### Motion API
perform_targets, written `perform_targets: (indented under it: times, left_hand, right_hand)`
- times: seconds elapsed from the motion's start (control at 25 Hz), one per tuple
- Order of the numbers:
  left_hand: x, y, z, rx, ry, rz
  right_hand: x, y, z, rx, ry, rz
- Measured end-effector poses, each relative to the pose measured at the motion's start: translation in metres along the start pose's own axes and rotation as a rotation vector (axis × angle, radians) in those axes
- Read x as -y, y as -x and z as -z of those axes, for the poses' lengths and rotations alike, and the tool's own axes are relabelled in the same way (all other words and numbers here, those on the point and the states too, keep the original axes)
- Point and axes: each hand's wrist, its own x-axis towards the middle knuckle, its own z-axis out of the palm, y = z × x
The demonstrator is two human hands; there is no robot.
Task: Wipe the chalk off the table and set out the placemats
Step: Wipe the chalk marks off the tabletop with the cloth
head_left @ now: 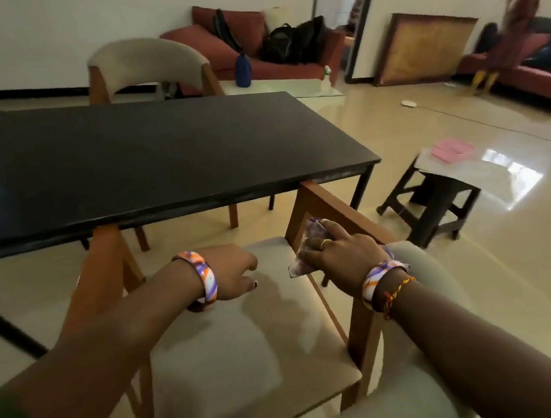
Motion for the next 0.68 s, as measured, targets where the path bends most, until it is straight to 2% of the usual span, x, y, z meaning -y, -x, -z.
perform_targets:
  times: [0.12, 0.28, 0.48, 0.6, 0.68]
  left_hand:
    - [-0.053, -0.017, -0.009, 0.075, 0.031, 0.086]
    - [-0.086, -0.038, -0.032, 0.144, 0.119, 0.128]
    - [-0.064, -0.039, -0.064, 0.328, -0.017, 0.285]
    - [-0.050, -0.045, -0.070, 0.315, -0.005, 0.316]
    - [-0.052, -0.051, -0.076, 0.298, -0.009, 0.317]
  right_hand:
    - [-0.034, 0.008, -0.026, -0.016, -0.042, 0.142]
    - [-0.037, 0.000, -0.048, -0.025, -0.148, 0.274]
    - [-0.018, -0.004, -0.056, 0.062, -0.138, 0.464]
    - [-0.013, -0.002, -0.060, 0.156, -0.172, 0.514]
    - [-0.009, 0.001, -0.061, 0.155, -0.178, 0.616]
